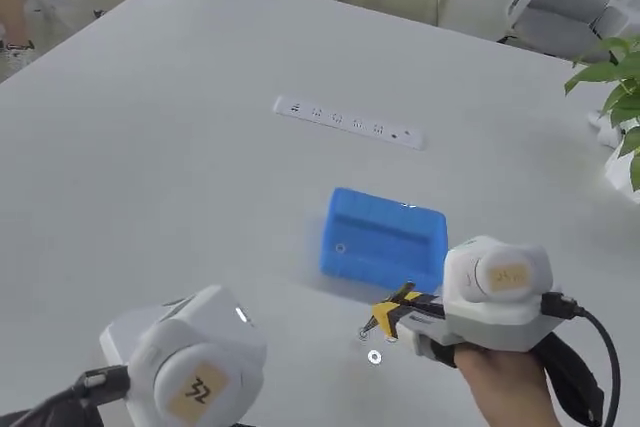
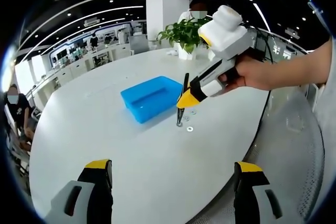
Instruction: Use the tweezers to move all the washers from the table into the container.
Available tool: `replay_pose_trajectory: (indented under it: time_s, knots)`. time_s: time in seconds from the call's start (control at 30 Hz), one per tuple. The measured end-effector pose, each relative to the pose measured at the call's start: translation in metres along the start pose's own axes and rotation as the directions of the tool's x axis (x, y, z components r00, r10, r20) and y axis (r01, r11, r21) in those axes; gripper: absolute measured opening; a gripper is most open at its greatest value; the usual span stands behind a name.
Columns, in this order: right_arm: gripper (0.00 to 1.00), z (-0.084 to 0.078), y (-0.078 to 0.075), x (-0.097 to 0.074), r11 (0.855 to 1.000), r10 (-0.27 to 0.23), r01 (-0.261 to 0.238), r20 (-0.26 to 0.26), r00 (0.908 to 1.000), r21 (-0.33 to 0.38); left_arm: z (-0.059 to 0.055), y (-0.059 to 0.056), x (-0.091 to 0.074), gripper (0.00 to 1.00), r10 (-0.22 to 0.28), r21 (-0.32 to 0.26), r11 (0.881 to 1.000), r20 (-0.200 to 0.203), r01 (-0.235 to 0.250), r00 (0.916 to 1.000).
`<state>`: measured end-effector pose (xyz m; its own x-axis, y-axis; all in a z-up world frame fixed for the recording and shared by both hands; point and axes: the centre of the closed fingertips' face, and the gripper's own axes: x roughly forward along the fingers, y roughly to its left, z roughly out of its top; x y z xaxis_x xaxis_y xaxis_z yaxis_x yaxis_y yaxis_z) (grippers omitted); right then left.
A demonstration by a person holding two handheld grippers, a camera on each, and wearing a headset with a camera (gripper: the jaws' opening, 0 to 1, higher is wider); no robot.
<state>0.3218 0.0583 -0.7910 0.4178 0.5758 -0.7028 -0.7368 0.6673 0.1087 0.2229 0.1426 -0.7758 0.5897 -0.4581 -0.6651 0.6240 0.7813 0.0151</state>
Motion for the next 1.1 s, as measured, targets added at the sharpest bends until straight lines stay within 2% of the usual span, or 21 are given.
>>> replay_pose_trajectory:
  time_s: [0.23,0.37,0.6,0.87,1.1]
  knots:
    - [0.03,0.016,0.000,-0.015,1.000,0.002,-0.002,0.034,0.9994,-0.003,0.001,-0.002,-0.001,0.99,0.000,0.010,1.000,0.000,0.000,1.0000]
    - [0.03,0.023,-0.004,-0.018,1.000,-0.003,0.003,0.037,0.9993,-0.001,0.003,-0.003,-0.001,0.99,-0.001,0.016,1.000,0.002,0.001,1.0000]
    - [0.03,0.045,-0.004,-0.027,1.000,-0.008,0.009,0.079,0.9968,-0.014,0.000,-0.004,-0.001,0.99,-0.006,0.022,1.000,-0.011,0.007,0.9999]
    - [0.03,0.072,-0.015,-0.025,0.999,-0.030,0.033,0.130,0.9910,-0.017,0.001,-0.002,-0.002,0.99,0.002,0.011,1.000,0.001,-0.002,1.0000]
    - [0.03,0.086,-0.026,-0.009,0.998,-0.055,0.056,0.142,0.9884,-0.002,-0.002,0.000,-0.002,0.99,0.000,0.002,1.000,-0.006,0.000,1.0000]
